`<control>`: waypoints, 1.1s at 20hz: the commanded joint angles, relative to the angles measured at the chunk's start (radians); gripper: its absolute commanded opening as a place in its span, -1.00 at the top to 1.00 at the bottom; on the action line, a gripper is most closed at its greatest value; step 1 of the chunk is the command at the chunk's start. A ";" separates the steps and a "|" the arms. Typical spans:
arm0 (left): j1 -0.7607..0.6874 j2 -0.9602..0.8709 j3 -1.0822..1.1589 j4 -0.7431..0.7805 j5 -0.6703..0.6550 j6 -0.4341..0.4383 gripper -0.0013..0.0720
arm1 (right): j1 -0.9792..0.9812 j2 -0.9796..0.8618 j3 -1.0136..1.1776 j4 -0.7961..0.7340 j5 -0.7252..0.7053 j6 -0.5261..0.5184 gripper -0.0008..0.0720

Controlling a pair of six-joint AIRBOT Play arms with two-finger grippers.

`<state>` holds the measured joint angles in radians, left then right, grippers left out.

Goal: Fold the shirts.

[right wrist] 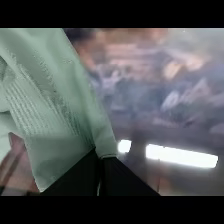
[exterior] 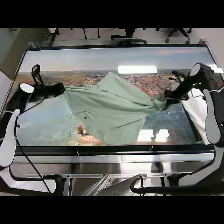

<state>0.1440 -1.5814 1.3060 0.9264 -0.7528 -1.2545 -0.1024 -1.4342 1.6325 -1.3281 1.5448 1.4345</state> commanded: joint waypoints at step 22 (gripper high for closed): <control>0.134 0.716 -0.903 -0.043 -0.387 -0.106 -0.80 | 0.100 0.502 -0.530 0.162 -0.152 0.023 -0.30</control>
<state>0.3088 -1.1206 0.7834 0.9360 -1.3060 -1.3720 -0.0044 -0.9970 1.1534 -1.2465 1.3464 1.5078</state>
